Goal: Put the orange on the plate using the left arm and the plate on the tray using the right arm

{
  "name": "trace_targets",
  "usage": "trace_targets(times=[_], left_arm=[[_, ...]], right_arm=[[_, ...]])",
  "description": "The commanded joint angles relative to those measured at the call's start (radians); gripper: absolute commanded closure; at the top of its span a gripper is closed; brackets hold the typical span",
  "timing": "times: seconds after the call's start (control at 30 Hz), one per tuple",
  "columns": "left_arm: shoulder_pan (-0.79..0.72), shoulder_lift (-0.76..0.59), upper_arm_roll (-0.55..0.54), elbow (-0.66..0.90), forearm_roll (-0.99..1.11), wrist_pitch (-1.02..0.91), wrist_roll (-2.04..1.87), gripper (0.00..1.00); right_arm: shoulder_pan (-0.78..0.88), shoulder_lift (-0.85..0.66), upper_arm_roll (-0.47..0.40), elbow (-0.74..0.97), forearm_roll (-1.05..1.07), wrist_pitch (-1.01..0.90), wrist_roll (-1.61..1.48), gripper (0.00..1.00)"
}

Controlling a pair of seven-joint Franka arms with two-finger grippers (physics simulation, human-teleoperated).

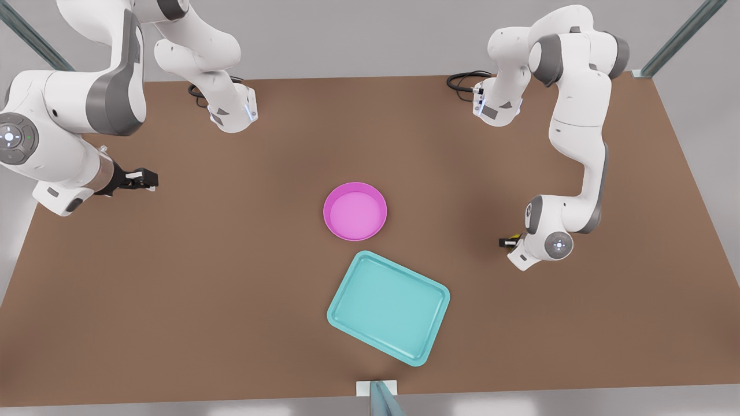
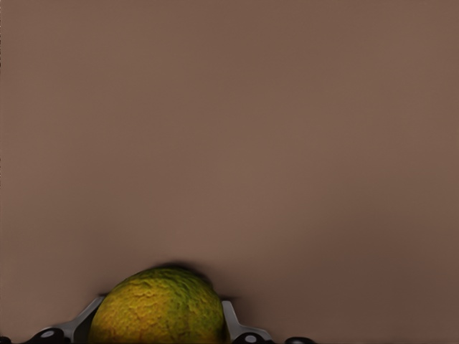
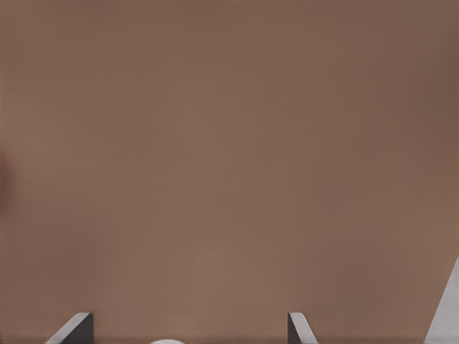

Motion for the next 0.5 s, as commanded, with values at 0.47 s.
trace_targets(times=[0.47], left_arm=[[-0.373, 0.029, -0.252, 0.299, -0.114, -0.198, -0.875, 0.42]], right_arm=[[-0.007, -0.004, -0.004, -0.013, 0.000, 0.001, -0.002, 0.00]])
